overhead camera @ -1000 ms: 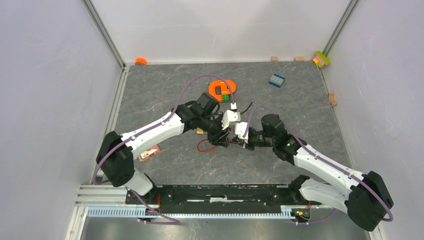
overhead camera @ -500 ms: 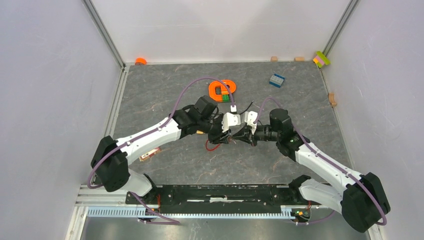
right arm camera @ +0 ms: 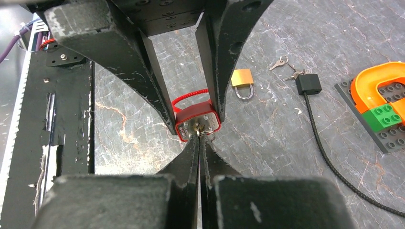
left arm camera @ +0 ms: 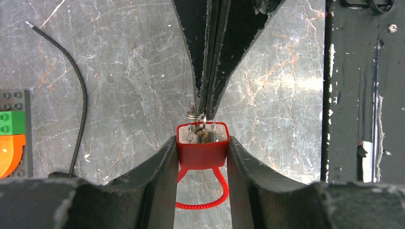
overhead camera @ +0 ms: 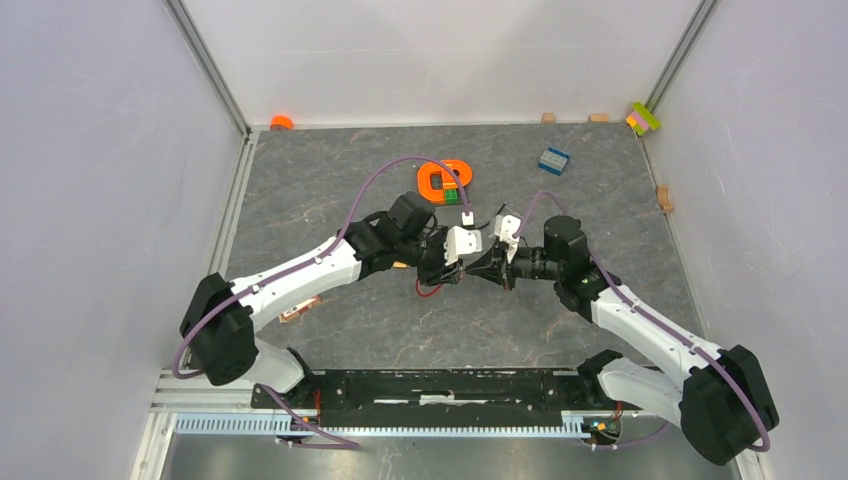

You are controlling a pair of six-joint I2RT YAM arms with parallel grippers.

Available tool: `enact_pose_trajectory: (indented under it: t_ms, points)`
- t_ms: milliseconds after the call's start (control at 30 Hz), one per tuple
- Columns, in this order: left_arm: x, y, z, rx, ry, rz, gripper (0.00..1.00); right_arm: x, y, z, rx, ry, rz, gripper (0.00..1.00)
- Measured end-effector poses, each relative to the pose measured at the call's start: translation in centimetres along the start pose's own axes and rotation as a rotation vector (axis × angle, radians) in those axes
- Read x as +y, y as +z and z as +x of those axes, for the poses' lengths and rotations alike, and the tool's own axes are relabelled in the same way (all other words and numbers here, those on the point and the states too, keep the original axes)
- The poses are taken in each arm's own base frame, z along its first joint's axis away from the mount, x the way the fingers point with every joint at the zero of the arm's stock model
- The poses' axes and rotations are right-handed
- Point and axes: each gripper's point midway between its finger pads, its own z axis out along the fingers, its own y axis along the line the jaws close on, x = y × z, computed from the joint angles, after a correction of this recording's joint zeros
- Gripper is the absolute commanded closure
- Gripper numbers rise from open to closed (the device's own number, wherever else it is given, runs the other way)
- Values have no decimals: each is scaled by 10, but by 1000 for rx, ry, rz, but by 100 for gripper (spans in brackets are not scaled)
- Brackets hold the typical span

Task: Unlock with the key
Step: Unlock the lock.

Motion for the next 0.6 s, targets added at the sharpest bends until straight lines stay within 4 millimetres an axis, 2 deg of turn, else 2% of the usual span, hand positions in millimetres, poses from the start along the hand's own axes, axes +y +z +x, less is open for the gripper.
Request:
enact_pose_trajectory:
  t_ms: [67, 167, 300, 400, 600]
  points:
    - [2, 0, 0, 0, 1, -8, 98, -2, 0, 0, -4, 9, 7, 93]
    - [7, -1, 2, 11, 3, -35, 98, -4, -2, -1, -9, 25, 13, 78]
    - [28, -6, 8, 33, -3, -127, 98, 0, -5, -2, -19, 58, -17, 56]
    - [34, -7, 12, 44, -6, -155, 98, -1, -7, -2, -23, 78, -16, 45]
    - [34, -7, 11, 43, -3, -160, 98, -12, -11, -4, -39, 159, 24, 36]
